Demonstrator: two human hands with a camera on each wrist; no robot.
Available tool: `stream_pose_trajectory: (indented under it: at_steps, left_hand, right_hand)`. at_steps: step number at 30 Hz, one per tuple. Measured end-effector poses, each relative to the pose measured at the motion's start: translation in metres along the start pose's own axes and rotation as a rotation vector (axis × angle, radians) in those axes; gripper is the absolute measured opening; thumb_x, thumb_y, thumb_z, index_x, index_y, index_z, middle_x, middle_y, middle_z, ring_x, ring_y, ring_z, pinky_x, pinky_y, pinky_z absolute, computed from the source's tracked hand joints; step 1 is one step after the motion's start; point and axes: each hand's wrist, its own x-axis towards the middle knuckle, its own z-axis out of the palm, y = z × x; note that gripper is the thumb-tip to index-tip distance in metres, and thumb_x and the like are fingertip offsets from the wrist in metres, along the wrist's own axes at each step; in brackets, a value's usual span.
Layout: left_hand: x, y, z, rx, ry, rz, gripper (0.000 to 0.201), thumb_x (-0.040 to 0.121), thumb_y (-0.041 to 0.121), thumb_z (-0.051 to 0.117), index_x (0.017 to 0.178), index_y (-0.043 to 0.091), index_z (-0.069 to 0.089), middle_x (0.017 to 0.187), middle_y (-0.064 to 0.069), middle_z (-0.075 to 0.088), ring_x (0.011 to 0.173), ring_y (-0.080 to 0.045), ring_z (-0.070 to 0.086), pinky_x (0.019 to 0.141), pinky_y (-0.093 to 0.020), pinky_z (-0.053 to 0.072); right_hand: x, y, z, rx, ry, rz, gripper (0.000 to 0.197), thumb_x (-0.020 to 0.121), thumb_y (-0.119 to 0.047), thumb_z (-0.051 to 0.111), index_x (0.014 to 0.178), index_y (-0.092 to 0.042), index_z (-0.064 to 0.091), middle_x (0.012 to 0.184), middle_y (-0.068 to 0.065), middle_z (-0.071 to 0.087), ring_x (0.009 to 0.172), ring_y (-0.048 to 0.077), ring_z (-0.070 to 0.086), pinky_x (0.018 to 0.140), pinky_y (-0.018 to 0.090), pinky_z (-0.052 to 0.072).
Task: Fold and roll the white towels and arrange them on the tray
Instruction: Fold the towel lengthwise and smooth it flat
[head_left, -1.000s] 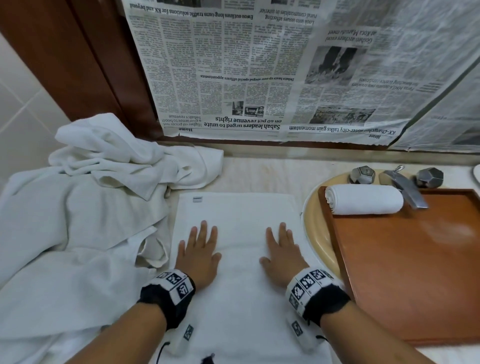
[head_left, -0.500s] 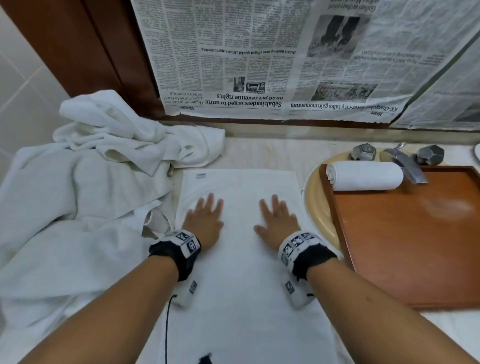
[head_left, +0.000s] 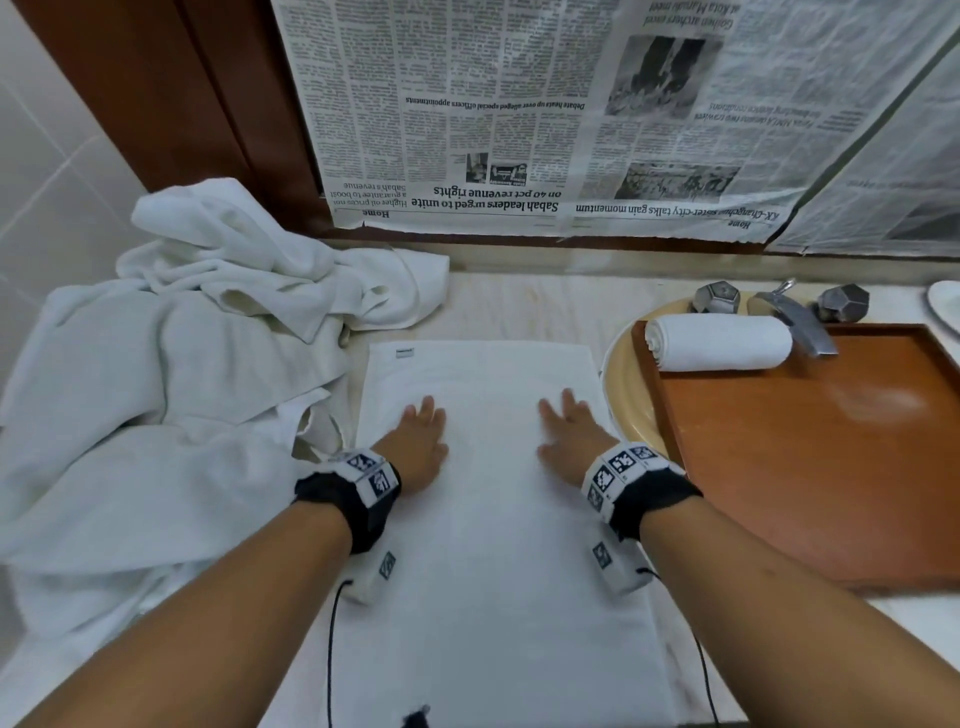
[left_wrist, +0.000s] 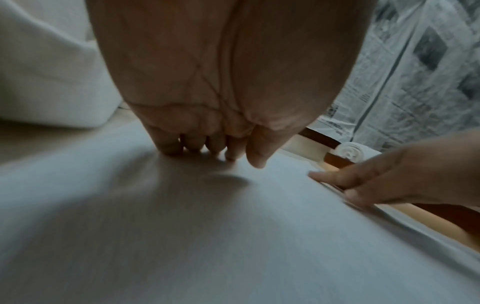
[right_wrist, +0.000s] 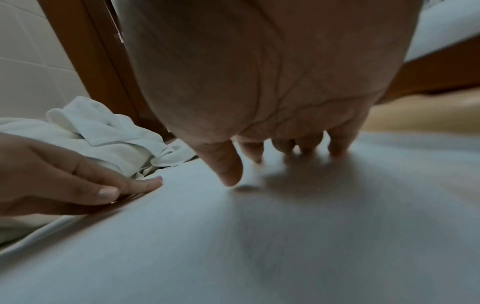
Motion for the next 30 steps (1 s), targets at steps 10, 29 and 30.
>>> stream_pose_trajectory:
  at_steps: [10, 29, 30]
  left_hand:
    - [0.031, -0.003, -0.031, -0.016, 0.078, -0.108, 0.059, 0.107, 0.019, 0.027, 0.156, 0.007, -0.003, 0.162, -0.011, -0.019, 0.15, -0.035, -0.009, 0.121, -0.043, 0.007]
    - [-0.037, 0.016, 0.036, -0.038, 0.101, 0.076, 0.06, 0.107, 0.031, 0.028, 0.157, 0.012, 0.0, 0.163, -0.01, -0.017, 0.151, -0.03, -0.01, 0.121, -0.047, 0.011]
    - [-0.038, 0.017, 0.04, -0.015, 0.058, 0.081, 0.06, 0.107, 0.03, 0.028, 0.157, 0.012, 0.001, 0.163, -0.009, -0.018, 0.151, -0.029, -0.01, 0.121, -0.047, 0.01]
  right_hand:
    - [-0.048, -0.036, 0.04, 0.011, -0.122, -0.086, 0.083, 0.1, -0.045, 0.048, 0.157, -0.032, -0.01, 0.16, 0.0, -0.031, 0.152, 0.026, -0.016, 0.122, 0.049, 0.016]
    - [-0.026, -0.054, 0.023, 0.113, -0.047, -0.079, 0.08, 0.102, -0.04, 0.045, 0.159, -0.024, -0.008, 0.16, 0.006, -0.031, 0.151, 0.027, -0.017, 0.122, 0.051, 0.007]
    - [-0.028, -0.054, 0.031, 0.083, -0.081, -0.119, 0.08, 0.101, -0.04, 0.046, 0.158, -0.026, -0.009, 0.16, 0.005, -0.033, 0.151, 0.026, -0.018, 0.122, 0.052, 0.005]
